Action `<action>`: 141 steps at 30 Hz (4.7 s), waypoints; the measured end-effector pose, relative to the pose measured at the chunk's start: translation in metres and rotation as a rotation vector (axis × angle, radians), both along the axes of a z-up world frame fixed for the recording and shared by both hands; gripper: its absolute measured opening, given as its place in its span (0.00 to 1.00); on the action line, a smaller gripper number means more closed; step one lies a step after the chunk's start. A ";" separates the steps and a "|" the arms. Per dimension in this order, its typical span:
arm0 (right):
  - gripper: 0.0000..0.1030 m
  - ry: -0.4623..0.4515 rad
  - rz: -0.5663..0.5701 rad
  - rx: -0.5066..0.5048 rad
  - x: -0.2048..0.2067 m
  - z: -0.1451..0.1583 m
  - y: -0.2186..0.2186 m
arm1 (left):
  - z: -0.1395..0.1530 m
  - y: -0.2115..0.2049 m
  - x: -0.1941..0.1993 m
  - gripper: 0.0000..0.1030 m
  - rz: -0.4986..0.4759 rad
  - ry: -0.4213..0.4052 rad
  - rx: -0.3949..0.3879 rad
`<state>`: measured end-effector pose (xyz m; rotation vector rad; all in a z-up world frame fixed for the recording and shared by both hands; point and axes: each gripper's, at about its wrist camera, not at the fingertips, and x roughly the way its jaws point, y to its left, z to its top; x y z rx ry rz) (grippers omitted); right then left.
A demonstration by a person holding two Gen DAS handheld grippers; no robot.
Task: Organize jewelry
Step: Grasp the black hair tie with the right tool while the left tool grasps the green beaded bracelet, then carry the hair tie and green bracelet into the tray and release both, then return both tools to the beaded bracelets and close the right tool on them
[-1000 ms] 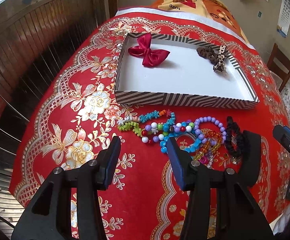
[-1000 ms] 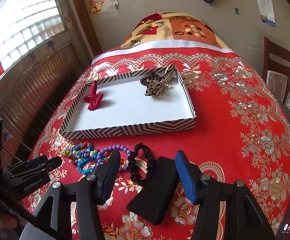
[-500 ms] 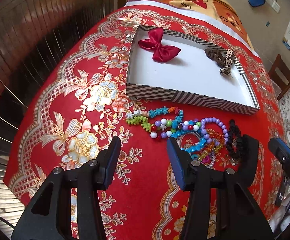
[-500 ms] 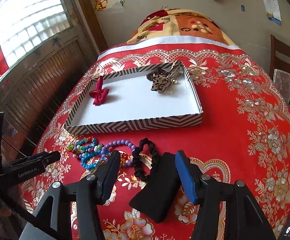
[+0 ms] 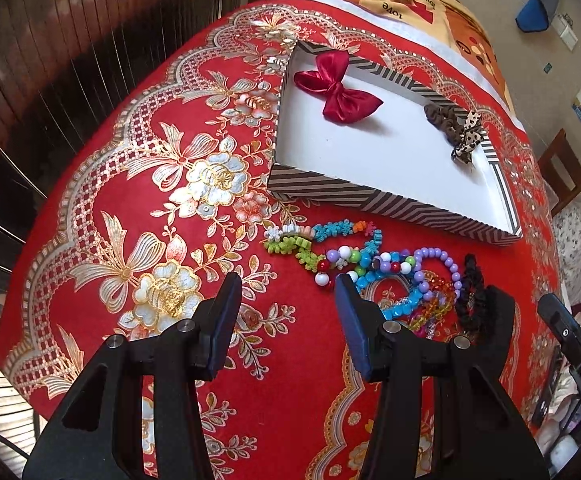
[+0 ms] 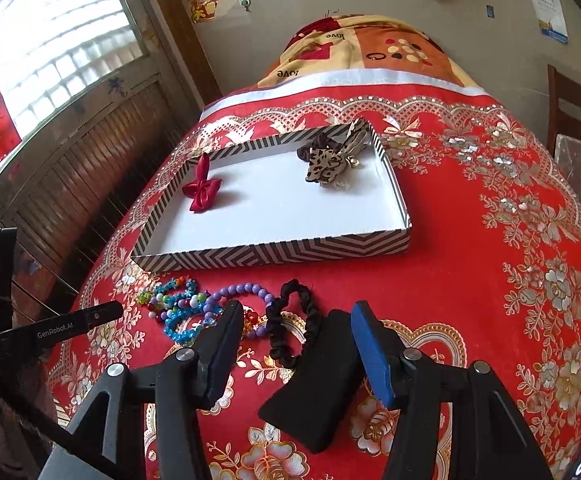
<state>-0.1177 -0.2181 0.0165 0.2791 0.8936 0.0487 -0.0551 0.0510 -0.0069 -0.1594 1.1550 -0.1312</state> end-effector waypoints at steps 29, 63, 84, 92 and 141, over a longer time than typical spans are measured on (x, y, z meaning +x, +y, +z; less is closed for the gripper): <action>0.28 0.225 0.283 -0.104 0.080 -0.067 0.005 | -0.037 -0.028 0.063 0.51 -0.149 0.092 0.081; 0.05 -0.073 0.123 0.093 0.054 0.029 -0.032 | 0.105 -0.006 0.061 0.16 -0.134 -0.172 -0.007; 0.05 -0.040 0.112 0.074 0.121 0.026 -0.065 | 0.074 -0.059 0.119 0.16 -0.142 -0.143 0.054; 0.05 0.016 0.129 0.080 0.143 0.003 -0.071 | 0.052 -0.068 0.137 0.16 -0.116 -0.100 0.063; 0.38 0.051 0.146 0.022 0.093 -0.001 -0.022 | 0.021 -0.032 0.070 0.45 -0.122 -0.064 0.029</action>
